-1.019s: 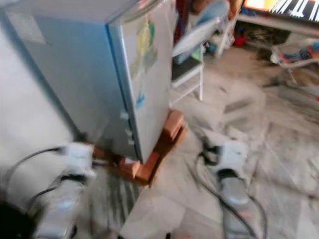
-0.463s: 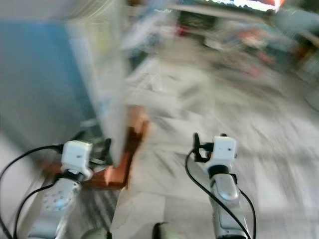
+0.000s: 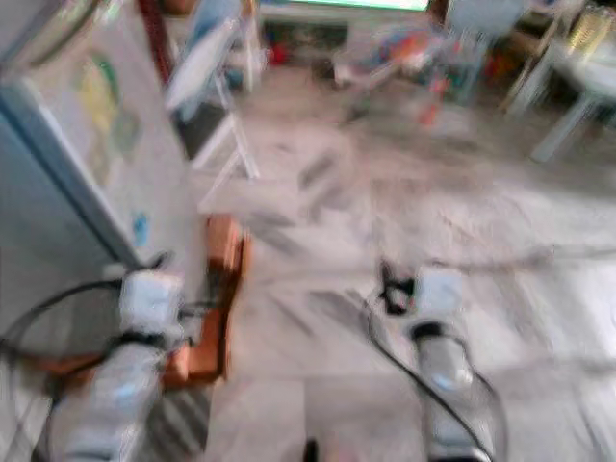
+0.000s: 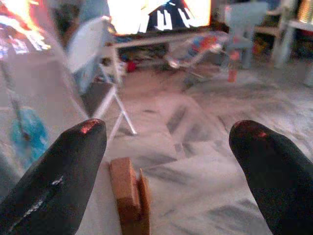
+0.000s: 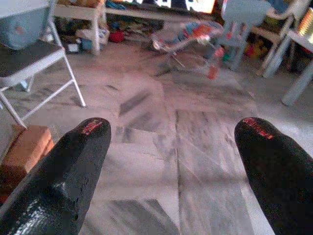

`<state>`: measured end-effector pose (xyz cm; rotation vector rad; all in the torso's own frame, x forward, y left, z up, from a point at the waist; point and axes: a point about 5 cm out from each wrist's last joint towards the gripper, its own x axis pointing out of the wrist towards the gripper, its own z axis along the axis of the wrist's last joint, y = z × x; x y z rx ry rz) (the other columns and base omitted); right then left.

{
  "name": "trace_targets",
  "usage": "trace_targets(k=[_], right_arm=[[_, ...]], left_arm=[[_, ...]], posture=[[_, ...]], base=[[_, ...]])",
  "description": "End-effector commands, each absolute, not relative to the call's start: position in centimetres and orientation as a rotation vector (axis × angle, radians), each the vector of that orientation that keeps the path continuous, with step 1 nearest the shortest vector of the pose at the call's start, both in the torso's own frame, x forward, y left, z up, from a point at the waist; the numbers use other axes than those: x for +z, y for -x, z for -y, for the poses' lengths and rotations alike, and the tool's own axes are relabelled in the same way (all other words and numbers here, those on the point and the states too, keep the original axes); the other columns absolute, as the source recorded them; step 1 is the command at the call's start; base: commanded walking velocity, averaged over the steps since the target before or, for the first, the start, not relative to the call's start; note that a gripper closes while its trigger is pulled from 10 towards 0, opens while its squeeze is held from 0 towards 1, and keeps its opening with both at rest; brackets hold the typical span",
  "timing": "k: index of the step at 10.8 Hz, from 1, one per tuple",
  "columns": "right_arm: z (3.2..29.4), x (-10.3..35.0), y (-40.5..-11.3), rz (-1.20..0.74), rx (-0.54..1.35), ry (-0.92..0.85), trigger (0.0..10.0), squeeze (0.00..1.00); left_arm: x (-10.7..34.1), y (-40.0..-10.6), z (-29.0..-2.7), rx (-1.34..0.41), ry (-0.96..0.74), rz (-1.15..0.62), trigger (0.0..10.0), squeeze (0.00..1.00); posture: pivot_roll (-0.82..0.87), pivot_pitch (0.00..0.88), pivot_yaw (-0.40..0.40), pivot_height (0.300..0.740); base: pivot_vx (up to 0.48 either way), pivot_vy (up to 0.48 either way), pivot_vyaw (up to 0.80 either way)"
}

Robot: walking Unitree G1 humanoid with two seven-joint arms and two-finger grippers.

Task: Restocking fridge

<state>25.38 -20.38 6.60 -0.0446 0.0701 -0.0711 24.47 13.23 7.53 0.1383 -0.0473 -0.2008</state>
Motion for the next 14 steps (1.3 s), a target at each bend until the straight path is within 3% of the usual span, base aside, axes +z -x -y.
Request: trace_targets(k=[1, 4, 10, 14], right_arm=[[19.7, 7.0, -25.6, -0.053, -0.053, 0.036, 10.0, 0.0], [19.7, 7.0, -25.5, -0.054, -0.046, 0.039, 10.0, 0.0], [20.0, 7.1, -24.8, -0.065, -0.041, 0.058, 10.0, 0.0], [20.1, 7.2, -24.7, -0.073, -0.037, 0.067, 10.0, 0.0]], left_arm=[[7.2, -24.4, -14.7, -0.134, -0.166, 0.023, 10.0, 0.0], [7.6, -25.5, -16.5, 0.017, -0.151, 0.014, 10.0, 0.0], [9.0, -30.2, -19.5, 0.139, -0.166, 0.022, 10.0, 0.0], [9.5, -32.1, -19.8, 0.146, -0.162, 0.025, 10.0, 0.0]], posture=[[0.14, 0.091, -0.039, 0.74], [0.13, 0.101, -0.047, 0.74], [0.09, 0.12, -0.06, 0.74], [0.08, 0.127, -0.063, 0.74]], base=[[0.0, 0.0, 0.0], [0.0, 0.0, 0.0], [0.0, 0.0, 0.0], [0.0, 0.0, 0.0]])
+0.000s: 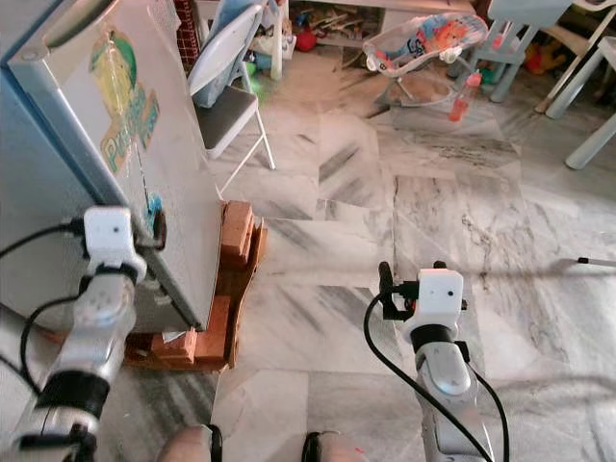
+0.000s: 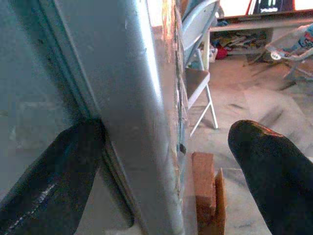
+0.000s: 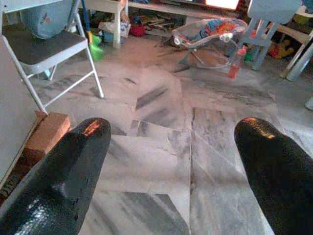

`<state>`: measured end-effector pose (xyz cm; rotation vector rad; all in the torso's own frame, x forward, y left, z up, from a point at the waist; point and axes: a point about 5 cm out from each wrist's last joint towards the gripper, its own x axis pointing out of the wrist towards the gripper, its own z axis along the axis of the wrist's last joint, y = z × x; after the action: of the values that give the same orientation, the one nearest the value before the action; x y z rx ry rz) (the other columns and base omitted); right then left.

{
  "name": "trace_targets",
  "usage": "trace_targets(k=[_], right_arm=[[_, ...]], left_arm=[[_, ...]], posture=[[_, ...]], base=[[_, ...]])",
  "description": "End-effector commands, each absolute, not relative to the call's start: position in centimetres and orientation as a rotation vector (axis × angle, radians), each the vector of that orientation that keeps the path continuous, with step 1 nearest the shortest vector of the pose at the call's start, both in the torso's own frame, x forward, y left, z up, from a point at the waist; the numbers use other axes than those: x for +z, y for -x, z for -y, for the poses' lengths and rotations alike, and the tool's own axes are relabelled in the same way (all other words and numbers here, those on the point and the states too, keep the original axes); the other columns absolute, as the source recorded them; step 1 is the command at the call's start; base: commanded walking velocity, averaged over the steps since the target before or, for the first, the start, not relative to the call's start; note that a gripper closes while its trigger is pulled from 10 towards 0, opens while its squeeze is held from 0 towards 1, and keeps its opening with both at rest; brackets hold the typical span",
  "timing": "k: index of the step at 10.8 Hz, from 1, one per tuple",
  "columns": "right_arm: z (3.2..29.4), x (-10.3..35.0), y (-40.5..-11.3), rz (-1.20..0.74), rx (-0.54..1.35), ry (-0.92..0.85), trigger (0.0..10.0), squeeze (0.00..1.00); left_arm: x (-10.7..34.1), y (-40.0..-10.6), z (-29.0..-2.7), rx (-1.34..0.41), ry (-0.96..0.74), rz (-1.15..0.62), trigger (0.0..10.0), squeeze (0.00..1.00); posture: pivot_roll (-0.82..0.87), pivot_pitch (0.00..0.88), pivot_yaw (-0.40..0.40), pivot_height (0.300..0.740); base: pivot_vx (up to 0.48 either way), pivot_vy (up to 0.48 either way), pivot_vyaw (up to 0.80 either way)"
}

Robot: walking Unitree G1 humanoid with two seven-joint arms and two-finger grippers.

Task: Restocking fridge

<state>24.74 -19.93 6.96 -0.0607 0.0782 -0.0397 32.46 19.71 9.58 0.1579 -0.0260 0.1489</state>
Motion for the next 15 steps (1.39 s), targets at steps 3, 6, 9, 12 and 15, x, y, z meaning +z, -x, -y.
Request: trace_targets(k=[3, 6, 9, 12, 15], right_arm=[[20.1, 6.9, -23.9, -0.095, -0.022, 0.081, 10.0, 0.0], [21.0, 3.9, -21.2, -0.28, 0.026, 0.119, 10.0, 0.0], [21.6, 3.9, -21.1, -0.3, 0.041, 0.127, 10.0, 0.0], [20.4, 4.0, -21.3, -0.261, 0.082, 0.087, 10.0, 0.0], [19.2, 5.8, -22.3, -0.163, 0.077, 0.049, 10.0, 0.0]], left_arm=[[10.3, -34.1, -17.6, 0.061, -0.17, 0.051, 10.0, 0.0], [12.7, -34.1, -8.4, -0.392, -0.216, 0.198, 10.0, 0.0], [14.6, -29.7, 1.4, -0.764, 0.001, 0.269, 10.0, 0.0], [13.5, -32.3, -6.2, -0.431, -0.087, 0.215, 10.0, 0.0], [9.0, -29.5, -11.4, -0.244, -0.069, 0.064, 10.0, 0.0]], posture=[[0.08, 0.131, -0.066, 0.74], [0.08, 0.135, -0.062, 0.74], [0.06, 0.129, -0.058, 0.74], [0.08, 0.119, -0.048, 0.74], [0.07, 0.123, -0.05, 0.74]], base=[[0.0, 0.0, 0.0], [0.0, 0.0, 0.0], [0.0, 0.0, 0.0], [0.0, 0.0, 0.0], [0.0, 0.0, 0.0]])
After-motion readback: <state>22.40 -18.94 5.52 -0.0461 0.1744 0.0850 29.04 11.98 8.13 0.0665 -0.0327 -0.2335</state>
